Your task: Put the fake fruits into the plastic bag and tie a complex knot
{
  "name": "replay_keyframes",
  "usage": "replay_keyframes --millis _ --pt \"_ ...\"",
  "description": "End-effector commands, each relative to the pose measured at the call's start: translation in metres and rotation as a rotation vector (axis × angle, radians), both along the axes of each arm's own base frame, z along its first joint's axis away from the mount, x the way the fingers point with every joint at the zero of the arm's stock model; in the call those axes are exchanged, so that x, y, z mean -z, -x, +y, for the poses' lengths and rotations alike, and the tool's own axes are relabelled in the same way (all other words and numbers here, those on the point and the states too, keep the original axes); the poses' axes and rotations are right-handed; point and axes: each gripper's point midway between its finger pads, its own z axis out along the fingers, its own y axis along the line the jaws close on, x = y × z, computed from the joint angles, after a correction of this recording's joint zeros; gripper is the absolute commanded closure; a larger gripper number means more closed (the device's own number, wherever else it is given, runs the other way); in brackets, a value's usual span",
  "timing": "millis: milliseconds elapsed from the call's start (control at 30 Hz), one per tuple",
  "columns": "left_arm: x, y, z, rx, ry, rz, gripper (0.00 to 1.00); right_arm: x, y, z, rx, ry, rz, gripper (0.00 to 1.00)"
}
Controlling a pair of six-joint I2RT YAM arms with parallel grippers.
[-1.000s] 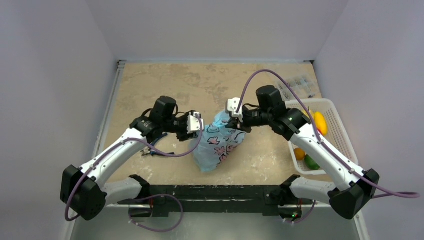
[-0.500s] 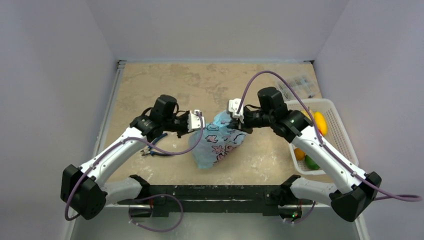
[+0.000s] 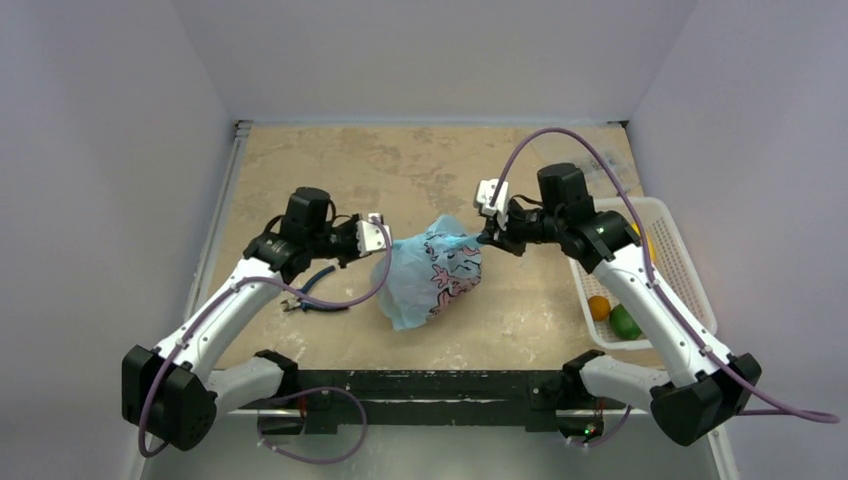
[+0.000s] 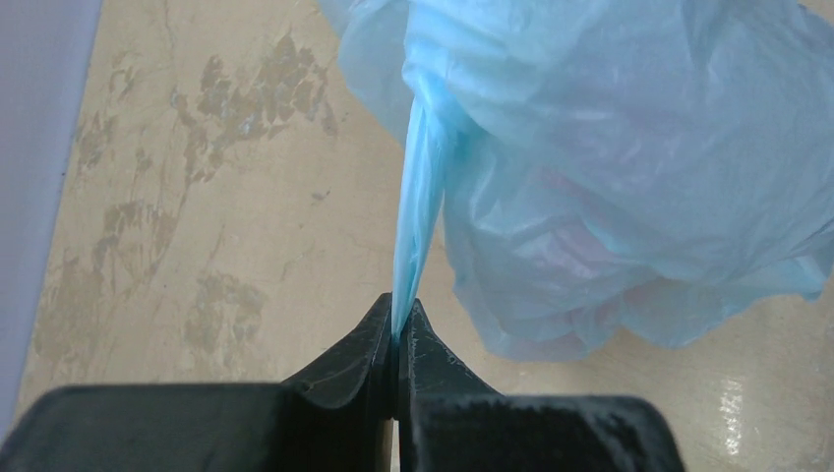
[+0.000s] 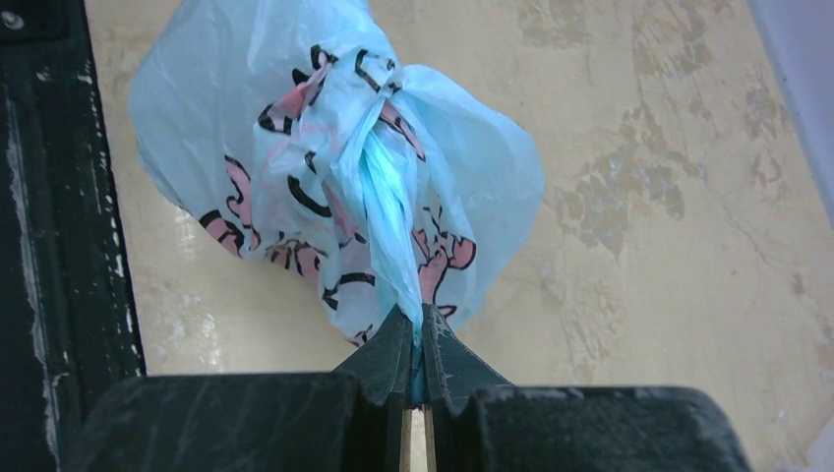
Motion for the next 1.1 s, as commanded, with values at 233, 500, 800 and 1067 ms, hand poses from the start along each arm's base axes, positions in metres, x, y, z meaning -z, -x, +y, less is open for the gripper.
replay_keyframes --millis 233,500,800,1067 --pt "0.05 -0.022 0.08 -0.192 -0.193 0.046 1.0 0.055 -0.024 -0.093 0.207 0.255 -0.019 1.0" --pt "0.079 -0.024 0.102 -0.218 -0.263 0.075 1.0 0.104 -0.025 -0.123 0.246 0.365 0.013 1.0" --pt "0.094 -0.026 0.12 -0.24 -0.308 0.091 1.0 0.149 -0.023 -0.15 0.263 0.466 0.048 1.0" --pt "0.102 -0.02 0.126 -0.2 -0.339 0.095 1.0 0.159 -0.023 -0.166 0.279 0.491 0.064 1.0"
